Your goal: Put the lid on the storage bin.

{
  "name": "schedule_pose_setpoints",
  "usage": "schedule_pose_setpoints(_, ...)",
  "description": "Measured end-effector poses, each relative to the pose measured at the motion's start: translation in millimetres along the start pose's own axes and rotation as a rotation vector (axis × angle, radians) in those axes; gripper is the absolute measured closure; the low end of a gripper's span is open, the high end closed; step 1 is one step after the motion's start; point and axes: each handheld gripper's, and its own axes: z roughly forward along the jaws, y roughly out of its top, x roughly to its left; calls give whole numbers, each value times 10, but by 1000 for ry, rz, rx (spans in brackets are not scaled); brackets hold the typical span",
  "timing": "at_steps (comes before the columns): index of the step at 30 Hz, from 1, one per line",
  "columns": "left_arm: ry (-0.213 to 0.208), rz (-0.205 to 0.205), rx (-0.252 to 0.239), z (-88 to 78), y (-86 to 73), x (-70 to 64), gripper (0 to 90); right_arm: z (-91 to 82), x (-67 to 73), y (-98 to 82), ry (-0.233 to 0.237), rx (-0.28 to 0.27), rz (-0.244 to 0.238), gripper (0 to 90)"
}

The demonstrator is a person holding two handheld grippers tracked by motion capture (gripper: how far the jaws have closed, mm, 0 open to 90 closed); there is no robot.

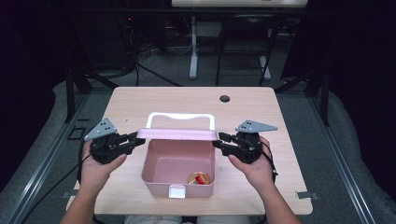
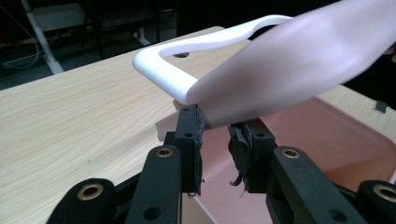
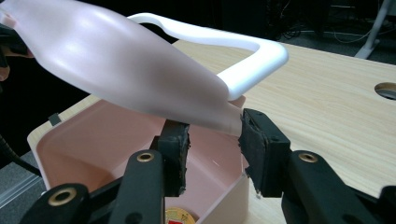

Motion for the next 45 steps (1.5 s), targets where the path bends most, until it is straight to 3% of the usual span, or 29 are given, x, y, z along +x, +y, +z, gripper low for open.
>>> schedule_pose_setpoints(7,-22,-13,36,-47,27,-17,701,-44,67,-12,19,2,-32,615)
schedule_pose_setpoints(16,-5,25,72,-77,67,-69,684,-112,98,30,16,28,-43,614)
schedule_pose_setpoints(22,-2,52,91,-103,29,-127,677,-149,217,47,3,62,-86,614)
schedule_pose_setpoints(31,-11,39,50,-234,-106,-190,677,-316,309,-75,-21,39,-104,615)
schedule_pose_setpoints(45,-29,63,73,-279,-367,-297,672,-339,257,-404,-4,39,-71,614)
